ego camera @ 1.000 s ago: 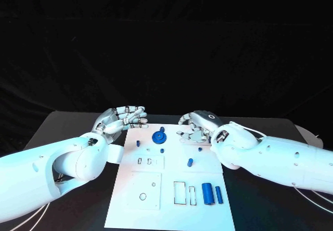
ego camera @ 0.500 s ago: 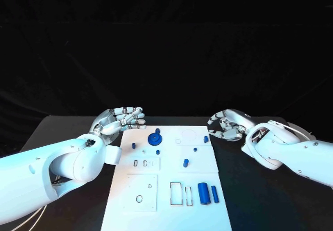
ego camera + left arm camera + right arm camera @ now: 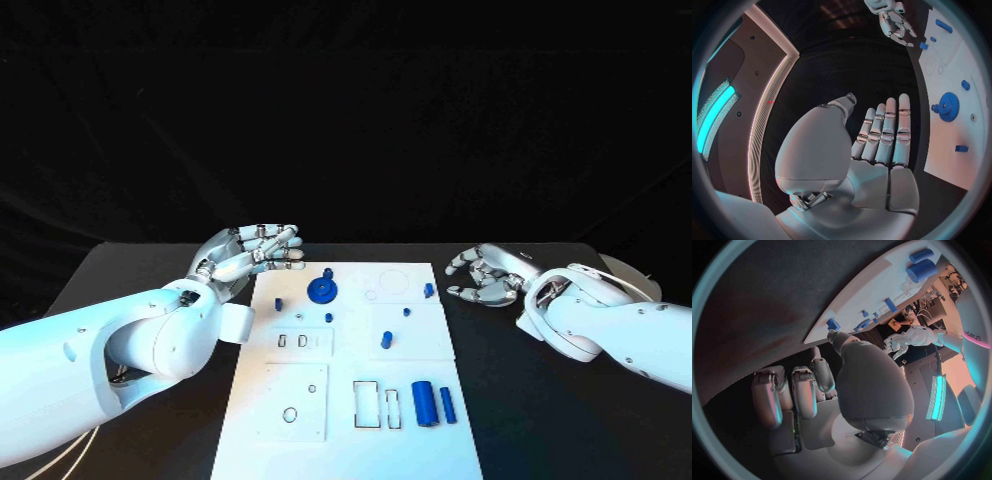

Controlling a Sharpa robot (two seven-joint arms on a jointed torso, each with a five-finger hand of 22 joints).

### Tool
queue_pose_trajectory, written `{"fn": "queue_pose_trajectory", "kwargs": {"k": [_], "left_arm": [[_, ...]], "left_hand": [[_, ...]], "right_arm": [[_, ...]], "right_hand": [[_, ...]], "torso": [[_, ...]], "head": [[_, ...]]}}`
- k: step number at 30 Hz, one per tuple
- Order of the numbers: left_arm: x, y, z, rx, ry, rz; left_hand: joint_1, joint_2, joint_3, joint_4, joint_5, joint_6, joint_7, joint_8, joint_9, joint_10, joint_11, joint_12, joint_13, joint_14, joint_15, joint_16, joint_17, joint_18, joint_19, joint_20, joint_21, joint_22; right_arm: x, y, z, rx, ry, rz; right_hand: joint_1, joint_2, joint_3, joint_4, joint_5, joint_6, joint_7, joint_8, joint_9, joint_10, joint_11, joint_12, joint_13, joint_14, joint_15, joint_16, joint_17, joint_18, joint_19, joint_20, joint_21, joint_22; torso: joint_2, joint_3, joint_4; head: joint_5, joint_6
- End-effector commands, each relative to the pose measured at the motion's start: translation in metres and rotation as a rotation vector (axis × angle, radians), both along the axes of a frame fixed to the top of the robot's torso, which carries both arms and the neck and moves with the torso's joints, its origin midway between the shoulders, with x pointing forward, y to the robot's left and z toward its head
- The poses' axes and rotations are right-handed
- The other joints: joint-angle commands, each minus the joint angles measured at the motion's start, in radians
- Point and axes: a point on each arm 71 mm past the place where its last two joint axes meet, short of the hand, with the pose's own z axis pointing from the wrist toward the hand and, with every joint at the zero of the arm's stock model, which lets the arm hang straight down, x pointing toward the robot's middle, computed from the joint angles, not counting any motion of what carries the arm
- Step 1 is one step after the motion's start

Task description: Assemble the parts on the task board

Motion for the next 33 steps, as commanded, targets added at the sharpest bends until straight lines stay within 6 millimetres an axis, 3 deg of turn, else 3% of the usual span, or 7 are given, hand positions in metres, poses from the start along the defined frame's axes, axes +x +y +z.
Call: {"fn": "queue_pose_trajectory", "kwargs": {"k": [1, 18, 33], "left_arm": [[0.000, -0.003, 0.001, -0.009, -0.009, -0.025], [0.000, -0.003, 0.001, -0.008, -0.008, -0.024], [0.001, -0.003, 0.001, -0.007, -0.006, -0.024]], "left_hand": [[0.001, 0.010, 0.000, -0.005, -0.001, -0.008, 0.035, -0.004, -0.001, 0.003, 0.006, -0.006, -0.001, -0.002, 0.002, -0.003, 0.001, 0.012, 0.008, -0.001, 0.006, 0.001], [0.003, 0.010, 0.000, -0.007, -0.001, -0.008, 0.034, -0.004, -0.002, 0.003, 0.006, -0.007, -0.001, -0.003, 0.002, -0.004, 0.002, 0.012, 0.008, 0.000, 0.006, 0.001], [0.004, 0.010, 0.001, -0.007, -0.001, -0.008, 0.034, -0.004, -0.002, 0.004, 0.006, -0.007, -0.001, -0.003, 0.002, -0.004, 0.002, 0.012, 0.008, 0.000, 0.007, 0.001]], "right_arm": [[0.000, 0.005, -0.004, 0.007, 0.029, 0.034], [0.005, 0.016, -0.014, 0.026, 0.061, 0.027], [0.006, 0.028, -0.016, 0.029, 0.072, 0.049]], "right_hand": [[0.011, 0.002, 0.000, -0.008, -0.005, -0.006, 0.001, -0.007, -0.002, -0.001, 0.005, -0.001, 0.004, 0.096, 0.001, 0.005, 0.231, -0.011, 0.094, -0.003, 0.000, 0.252], [0.019, 0.008, 0.006, -0.012, -0.006, -0.006, 0.002, -0.008, -0.002, 0.002, 0.006, 0.003, 0.008, 0.096, 0.003, 0.005, 0.231, -0.011, 0.094, -0.002, 0.000, 0.252], [0.018, 0.011, 0.008, -0.012, -0.007, -0.004, 0.003, -0.008, -0.002, 0.005, 0.007, 0.005, 0.010, 0.097, 0.003, 0.006, 0.232, -0.011, 0.096, -0.001, 0.002, 0.253]], "torso": [[0.001, 0.0008, 0.0013], [-0.001, -0.0009, -0.0004], [-0.001, 0.0002, -0.0004]], "head": [[0.002, -0.006], [0.006, -0.011], [0.009, -0.011]]}}
